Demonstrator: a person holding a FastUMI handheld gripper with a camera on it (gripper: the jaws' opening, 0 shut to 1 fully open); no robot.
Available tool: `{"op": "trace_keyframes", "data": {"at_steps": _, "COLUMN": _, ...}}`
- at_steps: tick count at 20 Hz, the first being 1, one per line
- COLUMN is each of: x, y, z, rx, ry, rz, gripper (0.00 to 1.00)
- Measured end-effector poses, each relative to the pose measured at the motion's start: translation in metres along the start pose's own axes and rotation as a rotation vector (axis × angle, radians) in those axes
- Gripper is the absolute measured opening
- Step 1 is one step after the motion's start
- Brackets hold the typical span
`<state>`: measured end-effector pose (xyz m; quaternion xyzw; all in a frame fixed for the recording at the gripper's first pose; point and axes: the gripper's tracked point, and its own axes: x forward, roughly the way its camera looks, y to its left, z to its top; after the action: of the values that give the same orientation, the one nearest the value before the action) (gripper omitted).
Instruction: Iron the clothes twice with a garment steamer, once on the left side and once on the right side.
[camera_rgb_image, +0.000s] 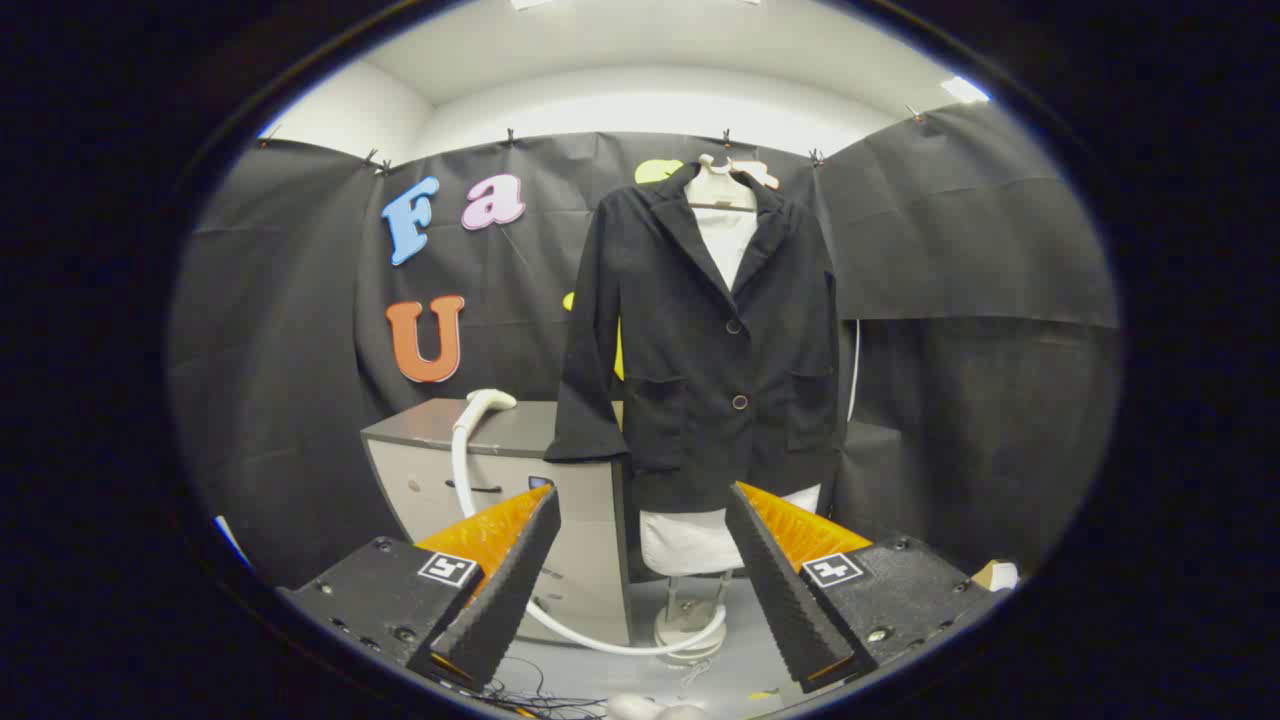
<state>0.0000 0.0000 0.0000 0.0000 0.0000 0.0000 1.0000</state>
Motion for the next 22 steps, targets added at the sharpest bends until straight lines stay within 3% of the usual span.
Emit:
{"op": "trace_keyframes", "data": {"at_steps": 15, "x": 0.008, "y": 0.009, "z": -0.008, "rx": 0.001, "ry": 0.023, "rz": 0.0, "gripper": 1.0}}
{"op": "trace_keyframes", "data": {"at_steps": 22, "x": 0.049, "y": 0.037, "z": 0.007, "rx": -0.013, "ry": 0.043, "rz": 0.033, "gripper": 1.0}}
